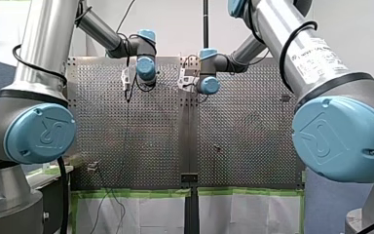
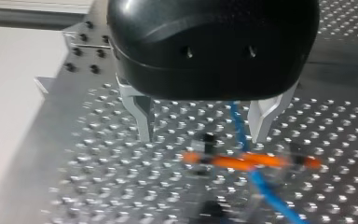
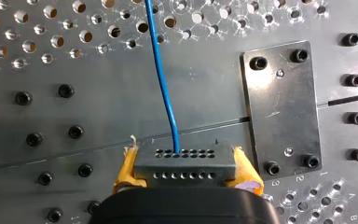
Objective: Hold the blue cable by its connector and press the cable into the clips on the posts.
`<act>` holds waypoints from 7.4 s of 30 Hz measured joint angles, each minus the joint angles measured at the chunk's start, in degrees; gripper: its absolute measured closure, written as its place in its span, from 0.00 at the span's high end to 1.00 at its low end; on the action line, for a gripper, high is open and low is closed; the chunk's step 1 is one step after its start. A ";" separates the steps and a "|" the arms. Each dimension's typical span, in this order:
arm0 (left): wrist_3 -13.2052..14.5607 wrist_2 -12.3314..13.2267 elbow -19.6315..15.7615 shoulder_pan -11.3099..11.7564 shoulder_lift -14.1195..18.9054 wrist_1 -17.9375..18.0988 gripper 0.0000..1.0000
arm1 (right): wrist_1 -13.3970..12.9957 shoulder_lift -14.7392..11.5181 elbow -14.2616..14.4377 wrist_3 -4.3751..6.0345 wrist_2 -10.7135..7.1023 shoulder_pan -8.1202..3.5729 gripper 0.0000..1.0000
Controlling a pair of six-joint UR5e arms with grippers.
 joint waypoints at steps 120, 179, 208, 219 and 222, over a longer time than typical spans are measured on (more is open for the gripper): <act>-1.36 -2.05 0.56 -5.50 -8.91 5.40 0.02 | 4.69 0.17 9.56 -2.32 6.57 -0.75 0.00; -2.55 -7.92 -5.69 -18.76 -22.46 24.76 0.02 | -21.16 -2.80 40.64 -3.51 5.69 -6.60 0.00; -3.12 -8.41 -5.68 -21.40 -29.98 30.86 0.02 | -26.66 2.05 45.66 -0.10 -2.99 -15.00 0.00; -5.99 -7.10 -5.63 -21.81 -31.17 31.52 0.02 | -27.34 2.36 45.60 1.12 -7.91 -18.14 0.00; -6.80 -6.75 -5.31 -22.01 -31.86 31.42 0.02 | -27.96 2.43 45.54 1.94 -9.44 -18.81 0.00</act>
